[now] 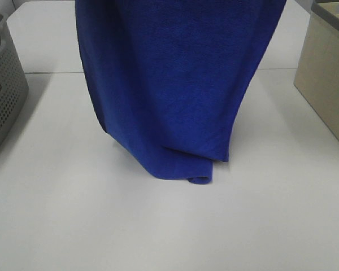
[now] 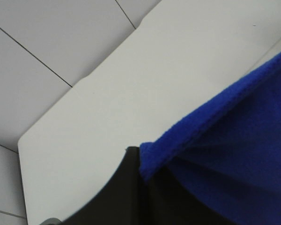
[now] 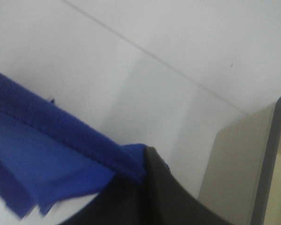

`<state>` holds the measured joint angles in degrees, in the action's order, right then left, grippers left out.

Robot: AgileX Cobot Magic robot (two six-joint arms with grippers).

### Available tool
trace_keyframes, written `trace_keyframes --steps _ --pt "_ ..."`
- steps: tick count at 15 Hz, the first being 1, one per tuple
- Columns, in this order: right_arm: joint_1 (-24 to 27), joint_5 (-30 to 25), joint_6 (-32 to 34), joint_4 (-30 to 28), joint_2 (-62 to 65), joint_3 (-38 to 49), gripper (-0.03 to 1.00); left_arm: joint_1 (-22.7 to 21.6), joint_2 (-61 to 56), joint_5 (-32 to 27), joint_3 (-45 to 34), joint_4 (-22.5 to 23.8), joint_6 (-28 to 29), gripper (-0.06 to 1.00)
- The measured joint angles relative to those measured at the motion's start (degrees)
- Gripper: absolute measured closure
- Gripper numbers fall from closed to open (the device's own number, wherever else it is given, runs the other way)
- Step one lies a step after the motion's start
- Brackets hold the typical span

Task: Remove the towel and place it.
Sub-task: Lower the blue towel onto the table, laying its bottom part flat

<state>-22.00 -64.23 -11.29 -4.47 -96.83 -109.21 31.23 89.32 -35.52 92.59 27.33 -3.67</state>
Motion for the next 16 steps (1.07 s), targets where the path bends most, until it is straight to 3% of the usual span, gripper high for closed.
trace_keyframes --steps 2,3,4,5,8,11,14,15,16 --pt "0.00 15.76 0.00 -4.64 -3.95 0.00 0.97 -4.81 5.33 11.17 0.00 4.24 6.02 0.94" --pt "0.00 28.93 0.52 -8.42 -6.70 -0.06 0.97 -9.63 9.57 21.54 0.74 6.47 13.18 0.94" --pt "0.00 37.53 0.80 -9.34 -8.54 -0.74 0.97 -13.18 14.09 29.28 5.33 7.96 18.96 0.94" --pt "0.00 44.69 1.38 -9.51 -10.49 -2.18 0.97 -13.92 15.36 30.48 7.28 8.25 19.82 0.94" --pt "0.23 60.96 1.55 -9.57 -15.99 -10.83 0.97 -15.18 25.04 35.52 26.30 9.40 20.80 0.94" --pt "2.29 65.49 3.72 -8.02 -22.12 -24.29 0.97 -15.18 34.66 35.98 48.59 10.20 20.74 0.94" --pt "5.44 64.52 6.82 -7.91 -25.04 -28.02 0.97 -15.18 39.08 33.69 56.09 11.57 20.57 0.94" --pt "6.42 62.05 7.56 -7.51 -26.13 -28.13 0.97 -14.73 40.22 31.40 56.38 11.63 20.40 0.94" --pt "7.33 52.31 7.62 -3.95 -28.02 -28.13 0.97 -12.89 42.40 20.45 56.38 11.40 19.77 0.94"
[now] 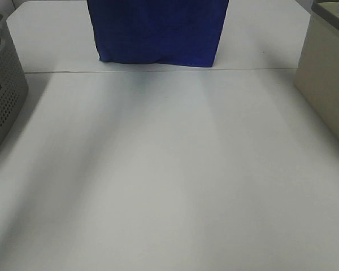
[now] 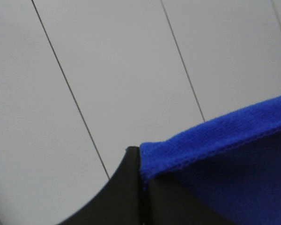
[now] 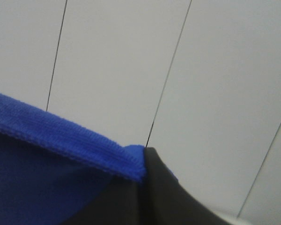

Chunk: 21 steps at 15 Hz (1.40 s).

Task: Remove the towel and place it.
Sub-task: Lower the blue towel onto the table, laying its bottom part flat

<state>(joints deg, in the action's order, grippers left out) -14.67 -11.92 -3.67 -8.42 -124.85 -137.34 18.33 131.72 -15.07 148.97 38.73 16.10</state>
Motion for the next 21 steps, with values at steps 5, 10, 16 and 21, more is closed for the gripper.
trace_keyframes --steps 5,10,16,21 --pt "0.97 -40.05 -3.38 10.54 -1.20 0.00 0.97 7.22 0.69 -41.94 0.00 -13.01 -16.10 0.94" --pt "1.15 -57.70 -6.19 12.03 -1.20 1.66 0.97 7.51 0.52 -54.37 0.00 -25.95 -24.41 0.94" --pt "1.15 -57.75 -6.19 15.01 4.41 16.79 0.97 4.98 -1.49 -54.49 -11.86 -37.53 -25.38 0.94" --pt "1.15 -57.64 -6.47 19.31 21.08 42.80 0.97 5.10 -18.51 -54.32 -43.14 -43.54 -25.38 0.94"
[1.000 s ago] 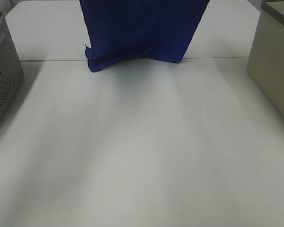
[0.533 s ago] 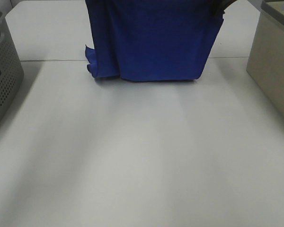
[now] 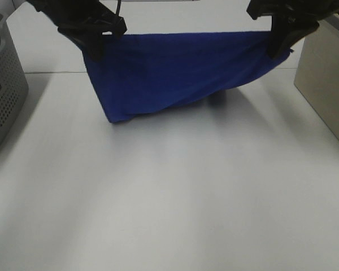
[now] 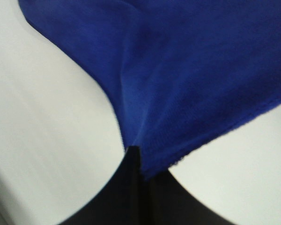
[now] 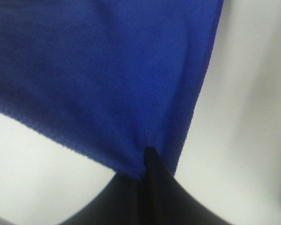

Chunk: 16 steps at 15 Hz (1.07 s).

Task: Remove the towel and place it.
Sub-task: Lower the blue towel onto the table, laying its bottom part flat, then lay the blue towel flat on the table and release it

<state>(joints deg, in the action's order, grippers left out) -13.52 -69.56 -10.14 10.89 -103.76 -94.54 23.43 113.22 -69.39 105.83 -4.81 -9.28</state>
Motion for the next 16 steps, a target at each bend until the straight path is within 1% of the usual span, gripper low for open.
trace_keyframes --steps 1,2,5,7,8,10,11,14,16 --pt "0.00 0.06 -0.11 0.46 1.49 2.69 0.97 0.17 -1.78 0.11 -2.92 -0.97 0.00 0.94" --pt "0.00 0.06 -0.11 1.32 3.78 7.68 0.97 0.40 -4.64 0.11 -7.96 -2.23 0.00 0.94" --pt "-0.29 0.11 -0.17 6.02 9.28 18.68 0.97 0.57 -12.61 0.63 -20.45 -4.47 0.00 0.94" --pt "-0.40 0.29 -0.17 9.05 11.97 24.81 0.97 0.57 -17.07 0.69 -25.90 -5.50 -0.11 0.94" --pt "-0.40 0.29 -0.17 10.37 13.01 27.67 0.97 0.57 -19.82 0.80 -29.79 -7.16 -0.17 0.94" --pt "-0.40 0.46 -0.29 12.15 15.58 34.03 0.97 0.86 -22.46 1.03 -34.15 -8.82 -0.17 0.94" --pt "-0.40 0.57 -0.40 13.41 17.36 37.59 0.97 0.92 -24.87 1.15 -38.33 -10.66 -0.17 0.94" --pt "-0.40 0.57 -0.69 15.01 20.17 43.43 0.97 1.09 -28.25 1.89 -46.81 -14.50 -0.17 0.94" --pt "-0.40 0.63 -0.69 15.81 20.86 45.95 0.97 1.09 -28.88 2.18 -50.08 -15.30 -0.17 0.94"
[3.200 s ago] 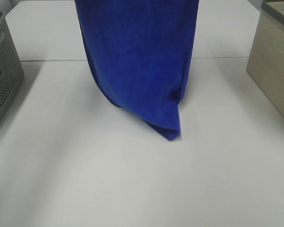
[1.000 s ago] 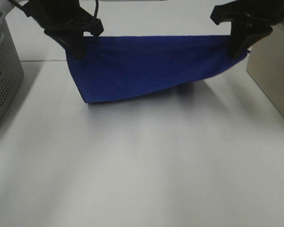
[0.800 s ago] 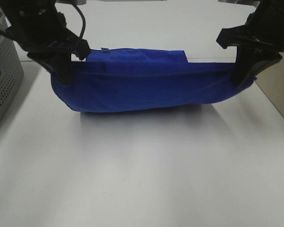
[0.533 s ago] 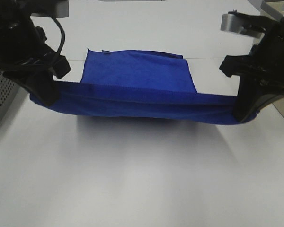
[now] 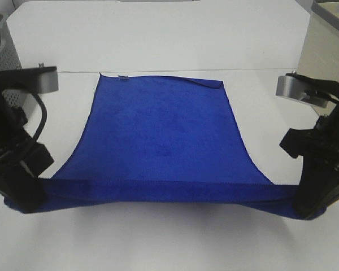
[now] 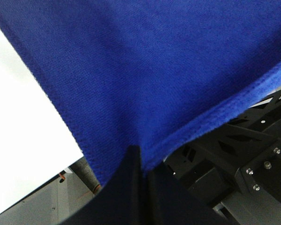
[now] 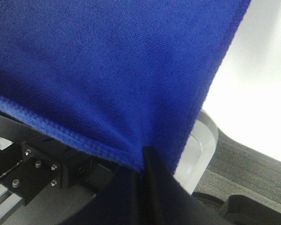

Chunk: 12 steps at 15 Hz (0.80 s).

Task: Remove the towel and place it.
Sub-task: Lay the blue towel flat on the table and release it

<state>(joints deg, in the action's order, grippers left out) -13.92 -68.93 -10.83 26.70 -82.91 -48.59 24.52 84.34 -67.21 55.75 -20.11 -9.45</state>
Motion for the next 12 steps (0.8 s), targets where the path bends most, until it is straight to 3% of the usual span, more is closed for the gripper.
trace_keyframes --steps 8,12 --pt "0.00 0.11 0.00 5.73 0.11 11.17 0.97 0.00 -0.11 0.23 -7.96 -3.09 0.00 0.94" --pt "0.00 0.17 0.00 5.10 0.17 13.18 0.97 0.11 -0.17 0.00 -9.80 -5.90 0.00 0.94"
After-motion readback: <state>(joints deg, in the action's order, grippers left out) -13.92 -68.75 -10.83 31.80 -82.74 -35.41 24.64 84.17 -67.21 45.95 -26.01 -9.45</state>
